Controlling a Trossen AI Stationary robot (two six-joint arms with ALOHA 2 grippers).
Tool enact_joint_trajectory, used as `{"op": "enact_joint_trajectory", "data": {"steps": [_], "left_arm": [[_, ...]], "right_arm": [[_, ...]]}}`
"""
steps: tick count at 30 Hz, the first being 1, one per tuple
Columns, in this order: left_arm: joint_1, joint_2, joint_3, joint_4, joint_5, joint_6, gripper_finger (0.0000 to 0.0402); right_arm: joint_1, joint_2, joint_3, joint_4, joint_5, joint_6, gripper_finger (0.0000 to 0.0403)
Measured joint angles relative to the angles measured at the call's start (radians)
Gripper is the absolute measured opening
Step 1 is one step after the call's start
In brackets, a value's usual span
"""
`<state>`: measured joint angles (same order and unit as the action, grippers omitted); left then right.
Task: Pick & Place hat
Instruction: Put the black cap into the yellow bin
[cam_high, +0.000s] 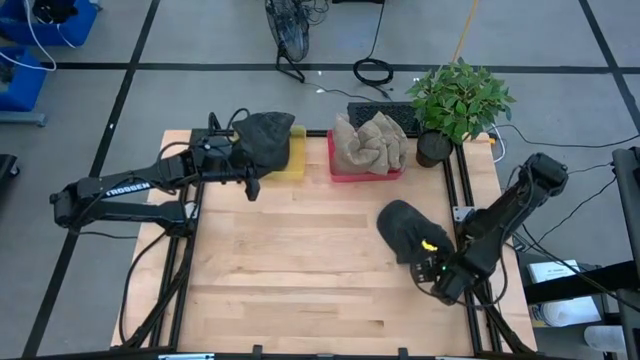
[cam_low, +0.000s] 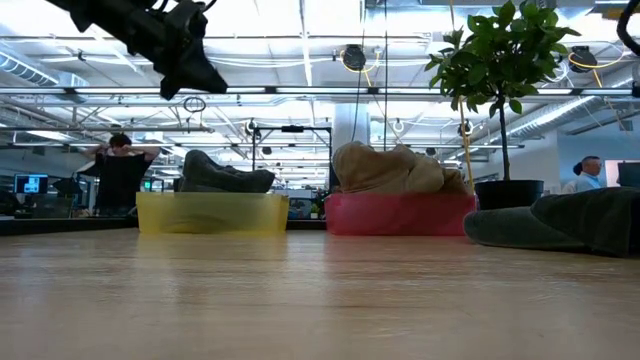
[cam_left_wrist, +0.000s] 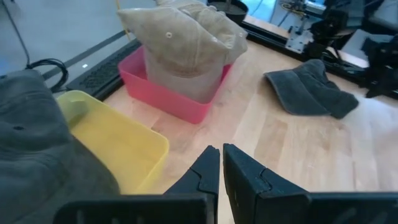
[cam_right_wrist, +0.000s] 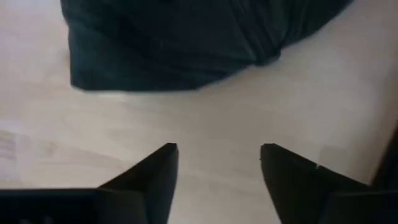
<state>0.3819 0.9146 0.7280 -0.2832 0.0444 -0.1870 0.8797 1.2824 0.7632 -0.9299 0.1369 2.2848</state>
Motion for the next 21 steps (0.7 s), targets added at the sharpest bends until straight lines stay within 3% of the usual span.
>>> {"op": "enact_joint_trajectory", "data": {"steps": [5, 10, 15, 21], "left_arm": [[-0.034, 0.0, 0.0, 0.01, -0.001, -0.032, 0.0026], [-0.062, 0.0, 0.0, 0.032, -0.018, -0.037, 0.0026], [-0.084, 0.0, 0.0, 0.033, -0.02, -0.038, 0.0026], [-0.104, 0.0, 0.0, 0.035, -0.028, -0.04, 0.0026]], "right_arm": [[0.0, -0.049, -0.083, 0.074, 0.056, 0.004, 0.0261], [-0.001, -0.087, -0.216, 0.318, 0.138, 0.0, 0.0293], [-0.001, -0.114, -0.303, 0.514, 0.277, -0.022, 0.0299], [-0.001, -0.147, -0.314, 0.458, 0.312, -0.026, 0.0286]]}}
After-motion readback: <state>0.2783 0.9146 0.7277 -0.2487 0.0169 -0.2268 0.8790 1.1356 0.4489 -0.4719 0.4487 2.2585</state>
